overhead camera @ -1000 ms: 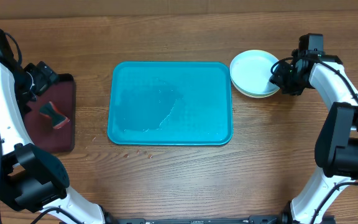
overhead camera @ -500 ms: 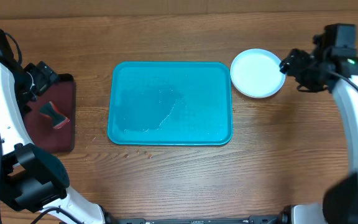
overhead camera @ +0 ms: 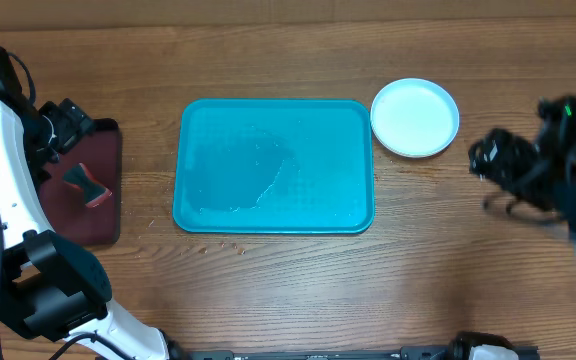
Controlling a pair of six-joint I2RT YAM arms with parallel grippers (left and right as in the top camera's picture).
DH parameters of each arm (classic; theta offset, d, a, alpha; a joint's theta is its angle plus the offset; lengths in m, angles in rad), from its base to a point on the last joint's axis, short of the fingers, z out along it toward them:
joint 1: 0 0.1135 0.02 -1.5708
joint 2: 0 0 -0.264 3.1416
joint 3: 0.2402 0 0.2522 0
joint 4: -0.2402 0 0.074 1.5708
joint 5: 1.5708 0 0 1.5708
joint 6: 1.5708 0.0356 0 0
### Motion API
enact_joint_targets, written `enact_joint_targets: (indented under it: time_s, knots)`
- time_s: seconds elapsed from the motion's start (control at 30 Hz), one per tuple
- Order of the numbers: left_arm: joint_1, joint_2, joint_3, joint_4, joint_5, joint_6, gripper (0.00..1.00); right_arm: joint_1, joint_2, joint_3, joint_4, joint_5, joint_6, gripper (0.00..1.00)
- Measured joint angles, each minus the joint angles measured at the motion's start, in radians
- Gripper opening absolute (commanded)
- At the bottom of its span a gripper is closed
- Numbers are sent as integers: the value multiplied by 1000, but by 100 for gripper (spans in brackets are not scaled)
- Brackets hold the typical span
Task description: Clean dirty plates on tray and stack at the side
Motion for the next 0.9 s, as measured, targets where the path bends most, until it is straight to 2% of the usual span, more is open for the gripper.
enact_joint_targets:
  time_s: [0.23,0.4,0.9]
  knots:
    - [0,0,0,0,0,0,100,0,-163,-89,-99,0,-7,100]
    - [0,0,0,0,0,0,100,0,-156,-98,-166,-19,-6,100]
    - [0,0,0,0,0,0,100,0,-72,-99,-171,-26,-7,100]
